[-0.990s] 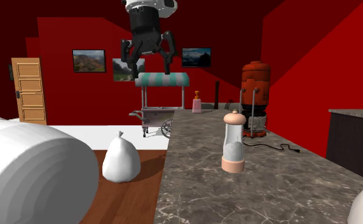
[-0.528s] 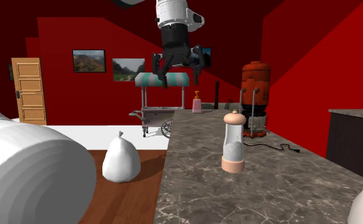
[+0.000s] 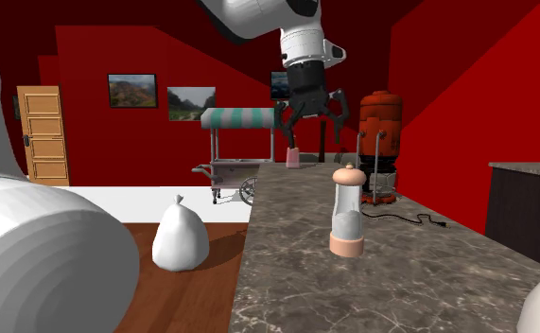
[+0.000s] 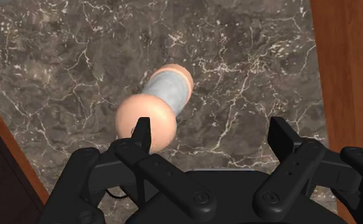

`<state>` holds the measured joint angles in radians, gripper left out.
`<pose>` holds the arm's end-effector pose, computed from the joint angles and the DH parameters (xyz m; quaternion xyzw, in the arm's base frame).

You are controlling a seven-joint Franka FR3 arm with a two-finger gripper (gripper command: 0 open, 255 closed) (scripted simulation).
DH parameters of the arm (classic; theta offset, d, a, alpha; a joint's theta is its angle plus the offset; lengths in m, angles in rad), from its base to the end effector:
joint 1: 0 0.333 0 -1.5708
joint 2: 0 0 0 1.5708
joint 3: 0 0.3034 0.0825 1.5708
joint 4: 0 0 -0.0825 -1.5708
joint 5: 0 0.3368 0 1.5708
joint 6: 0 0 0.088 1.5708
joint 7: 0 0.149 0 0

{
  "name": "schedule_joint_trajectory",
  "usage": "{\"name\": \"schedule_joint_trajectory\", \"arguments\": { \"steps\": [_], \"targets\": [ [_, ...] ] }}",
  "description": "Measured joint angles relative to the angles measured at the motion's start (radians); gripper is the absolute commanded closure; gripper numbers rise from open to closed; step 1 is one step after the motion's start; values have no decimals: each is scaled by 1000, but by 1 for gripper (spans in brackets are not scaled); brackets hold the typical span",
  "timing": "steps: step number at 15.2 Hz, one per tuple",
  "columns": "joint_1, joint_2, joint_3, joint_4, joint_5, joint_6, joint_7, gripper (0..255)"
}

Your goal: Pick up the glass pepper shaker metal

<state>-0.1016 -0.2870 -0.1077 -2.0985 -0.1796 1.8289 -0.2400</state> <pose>0.4168 -0.1140 0.5002 0.9966 0.0396 -0.0078 0.0718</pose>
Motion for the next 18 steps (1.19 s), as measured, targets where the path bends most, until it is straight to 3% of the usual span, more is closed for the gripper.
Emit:
{"name": "schedule_joint_trajectory", "arguments": {
  "steps": [7, 15, 16, 18],
  "targets": [
    [-38, 212, -55, 148, -10, 68, -64, 0],
    [-43, 245, -62, 86, -15, 161, -56, 0],
    [-43, 245, -61, 83, -15, 164, -56, 255],
    [-43, 244, -62, 82, -15, 167, -55, 255]
  ]
}}
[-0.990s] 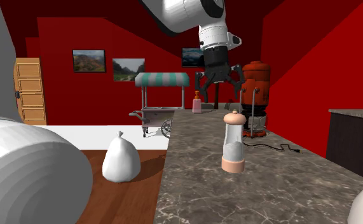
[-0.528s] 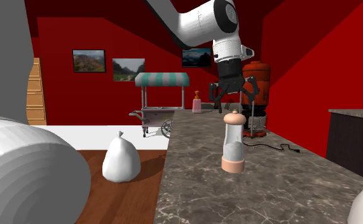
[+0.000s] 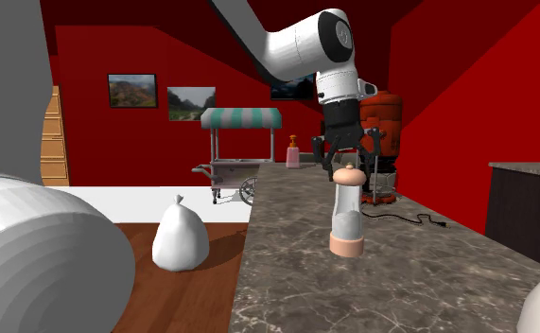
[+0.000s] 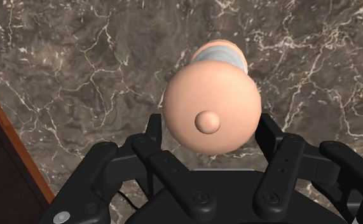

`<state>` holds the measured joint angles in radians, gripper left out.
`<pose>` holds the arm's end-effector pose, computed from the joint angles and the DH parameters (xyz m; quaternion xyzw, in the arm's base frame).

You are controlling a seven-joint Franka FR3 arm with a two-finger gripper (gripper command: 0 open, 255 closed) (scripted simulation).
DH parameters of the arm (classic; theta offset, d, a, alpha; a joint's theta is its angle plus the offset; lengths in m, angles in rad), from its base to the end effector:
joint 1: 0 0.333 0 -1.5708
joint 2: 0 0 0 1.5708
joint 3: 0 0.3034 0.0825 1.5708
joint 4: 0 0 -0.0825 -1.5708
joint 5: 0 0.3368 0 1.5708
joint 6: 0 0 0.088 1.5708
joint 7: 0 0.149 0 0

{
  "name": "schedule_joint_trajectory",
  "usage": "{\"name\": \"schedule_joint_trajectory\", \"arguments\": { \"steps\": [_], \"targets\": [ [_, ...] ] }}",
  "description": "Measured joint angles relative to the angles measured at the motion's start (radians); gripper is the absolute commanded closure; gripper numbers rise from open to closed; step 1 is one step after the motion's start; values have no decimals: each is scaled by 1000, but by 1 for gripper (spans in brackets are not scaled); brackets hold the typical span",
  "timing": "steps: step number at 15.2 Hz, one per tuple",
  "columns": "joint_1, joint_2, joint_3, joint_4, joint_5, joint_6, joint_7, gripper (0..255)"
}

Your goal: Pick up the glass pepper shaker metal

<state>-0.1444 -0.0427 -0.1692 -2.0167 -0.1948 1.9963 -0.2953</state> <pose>0.4730 -0.1743 0.4377 0.9958 0.0301 -0.0152 0.0848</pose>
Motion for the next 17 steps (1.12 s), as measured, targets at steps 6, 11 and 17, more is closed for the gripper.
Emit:
{"name": "schedule_joint_trajectory", "arguments": {
  "steps": [6, 11, 17],
  "targets": [
    [0, 0, 0, 0, 0, 0, 0, 255],
    [1, -3, 1, 22, 2, -26, -4, 255],
    [2, -15, 3, 89, 5, -105, -16, 255]
  ]
}}
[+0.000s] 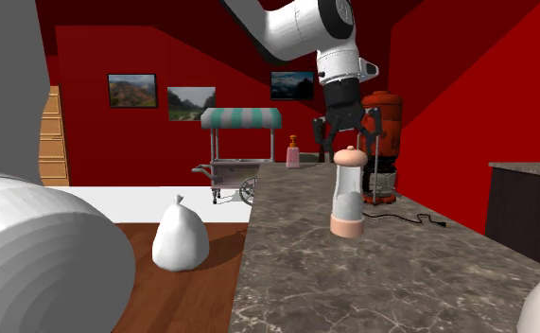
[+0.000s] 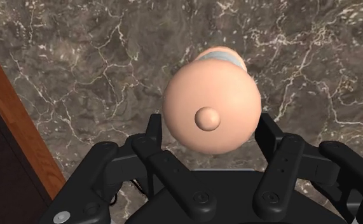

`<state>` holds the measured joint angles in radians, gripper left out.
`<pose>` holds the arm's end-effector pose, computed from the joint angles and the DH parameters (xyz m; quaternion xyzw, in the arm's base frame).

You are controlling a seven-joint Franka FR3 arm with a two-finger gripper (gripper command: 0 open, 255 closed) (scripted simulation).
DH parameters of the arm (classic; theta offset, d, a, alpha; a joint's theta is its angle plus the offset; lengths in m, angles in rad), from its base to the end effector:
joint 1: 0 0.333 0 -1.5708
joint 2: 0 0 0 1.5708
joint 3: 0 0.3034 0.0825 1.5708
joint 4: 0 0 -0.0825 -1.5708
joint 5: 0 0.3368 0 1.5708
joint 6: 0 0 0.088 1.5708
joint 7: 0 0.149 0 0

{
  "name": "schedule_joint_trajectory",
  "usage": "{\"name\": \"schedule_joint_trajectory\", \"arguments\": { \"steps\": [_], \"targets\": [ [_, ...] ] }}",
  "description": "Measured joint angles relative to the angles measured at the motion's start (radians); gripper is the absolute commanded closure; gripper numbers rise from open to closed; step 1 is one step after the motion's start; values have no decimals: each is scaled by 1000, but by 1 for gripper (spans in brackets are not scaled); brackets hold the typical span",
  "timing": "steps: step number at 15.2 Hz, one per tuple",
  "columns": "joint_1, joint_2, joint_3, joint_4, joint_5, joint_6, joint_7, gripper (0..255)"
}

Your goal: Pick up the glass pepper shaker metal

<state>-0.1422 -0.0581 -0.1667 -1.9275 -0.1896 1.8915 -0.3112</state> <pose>0.4722 -0.1745 0.4748 0.9958 0.0301 -0.0158 0.0846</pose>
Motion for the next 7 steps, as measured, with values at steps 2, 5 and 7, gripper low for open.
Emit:
{"name": "schedule_joint_trajectory", "arguments": {
  "steps": [2, 5, 7],
  "targets": [
    [1, -3, 1, 24, 1, -26, -4, 255],
    [2, -5, 2, 61, 3, -65, -9, 255],
    [2, -7, 3, 78, 3, -85, -11, 255]
  ]
}}
